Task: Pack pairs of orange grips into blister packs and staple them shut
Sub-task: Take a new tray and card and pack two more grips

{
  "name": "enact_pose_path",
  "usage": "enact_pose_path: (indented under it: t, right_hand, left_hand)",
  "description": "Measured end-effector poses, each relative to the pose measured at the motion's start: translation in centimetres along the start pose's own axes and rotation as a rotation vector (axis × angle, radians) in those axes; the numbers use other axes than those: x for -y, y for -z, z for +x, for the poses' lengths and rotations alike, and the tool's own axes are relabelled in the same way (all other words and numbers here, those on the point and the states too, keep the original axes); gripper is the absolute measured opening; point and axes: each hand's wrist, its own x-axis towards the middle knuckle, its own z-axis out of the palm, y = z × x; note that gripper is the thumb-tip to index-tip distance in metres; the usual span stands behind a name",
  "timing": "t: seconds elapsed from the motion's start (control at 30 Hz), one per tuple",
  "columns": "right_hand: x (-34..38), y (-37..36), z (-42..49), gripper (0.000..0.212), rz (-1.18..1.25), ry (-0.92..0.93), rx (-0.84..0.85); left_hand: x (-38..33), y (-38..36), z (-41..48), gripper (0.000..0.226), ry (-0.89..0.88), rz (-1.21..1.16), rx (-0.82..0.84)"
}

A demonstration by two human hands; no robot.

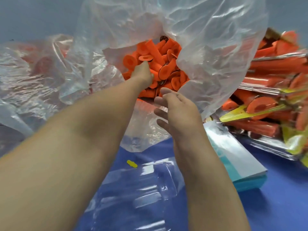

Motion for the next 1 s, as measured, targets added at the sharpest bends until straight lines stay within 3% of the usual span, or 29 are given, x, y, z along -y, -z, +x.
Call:
enact_pose_path:
  t: [0.27, 0.47, 0.57, 0.67, 0.73, 0.77, 1.0]
  right_hand:
    - [-0.4, 0.1, -1.7, 0.020, -0.029, 0.056, 0.001]
    - [-1.2, -0.2, -5.5, 0.018, -0.082, 0.104, -0.032]
    - [-0.9, -0.2, -7.0, 0.014, -0.099, 0.129, -0.058]
    - [-0.5, -0.9, -8.2, 0.029, -0.082, 0.120, -0.029]
    - [-0.8, -1.4, -8.6, 0.018, -0.102, 0.093, 0.023]
    - [-1.0, -1.6, -9.0, 0.009, -0.137, 0.079, 0.051]
    - [-1.0, -2.4, -10.6, 0.019, -0.160, 0.135, 0.159]
  left_hand:
    - [-0.6, 2.0, -5.2, 0.036, -0.135, -0.120, -0.201]
    - [-1.5, 8.2, -11.8, 0.034, 0.121, -0.611, -0.314]
    - [-1.0, 10.7, -15.9, 0.017, 0.213, -0.867, -0.280]
    - [-0.1, 11.8, -19.8, 0.023, 0.400, -1.131, -0.176]
    - [0.4, 11.9, -21.5, 0.024, 0.507, -1.265, -0.071]
    - [0.7, 11.9, -22.2, 0.025, 0.548, -1.324, -0.031]
    - [2.8, 13.4, -25.0, 0.019, 0.696, -1.569, 0.092]
